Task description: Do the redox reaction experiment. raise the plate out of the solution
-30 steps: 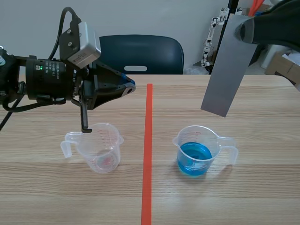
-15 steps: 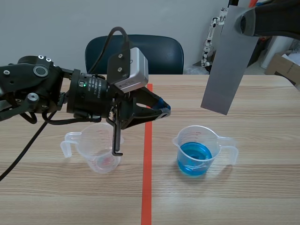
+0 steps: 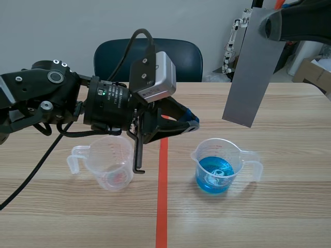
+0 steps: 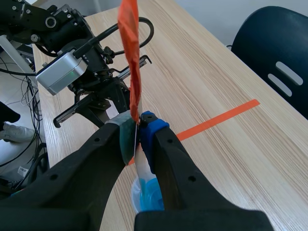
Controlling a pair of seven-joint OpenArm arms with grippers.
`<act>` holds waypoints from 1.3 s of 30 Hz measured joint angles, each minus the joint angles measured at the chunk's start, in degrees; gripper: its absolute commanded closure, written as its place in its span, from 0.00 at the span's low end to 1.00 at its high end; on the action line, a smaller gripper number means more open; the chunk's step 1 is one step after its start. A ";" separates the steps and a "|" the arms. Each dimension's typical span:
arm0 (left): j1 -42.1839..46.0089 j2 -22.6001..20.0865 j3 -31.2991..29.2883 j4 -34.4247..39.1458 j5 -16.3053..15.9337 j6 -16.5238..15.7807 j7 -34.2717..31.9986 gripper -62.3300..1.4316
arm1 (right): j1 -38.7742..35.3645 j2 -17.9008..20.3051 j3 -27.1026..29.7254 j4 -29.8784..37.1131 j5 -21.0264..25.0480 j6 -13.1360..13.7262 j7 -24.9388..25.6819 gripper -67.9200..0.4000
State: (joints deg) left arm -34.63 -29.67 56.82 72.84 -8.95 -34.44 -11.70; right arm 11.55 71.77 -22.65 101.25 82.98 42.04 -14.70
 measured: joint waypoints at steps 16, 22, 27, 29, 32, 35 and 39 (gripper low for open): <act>-0.33 2.54 0.00 -7.58 0.15 -2.51 -0.24 0.94 | 0.00 0.00 0.00 0.00 0.00 0.00 0.00 0.99; -0.63 2.69 0.00 -7.45 0.13 -2.71 -0.33 0.94 | 0.00 0.00 0.00 0.00 0.00 0.00 0.00 0.99; -0.63 2.69 0.00 -7.45 0.15 -2.71 -0.31 0.94 | 0.00 0.00 0.00 0.00 0.00 0.00 0.00 0.99; -0.63 2.69 0.00 -7.45 0.15 -2.71 -0.31 0.94 | 0.00 0.00 0.00 0.00 0.00 0.00 0.00 0.99; -0.63 2.69 0.00 -7.45 0.15 -2.71 -0.31 0.94 | 0.00 0.00 0.00 0.00 0.00 0.00 0.00 0.99; -0.63 2.69 0.00 -7.45 0.15 -2.71 -0.31 0.94 | 0.00 0.00 0.00 0.00 0.00 0.00 0.00 0.99; -0.63 2.69 0.00 -7.45 0.15 -2.71 -0.31 0.94 | 0.00 0.00 0.00 0.00 0.00 0.00 0.00 0.99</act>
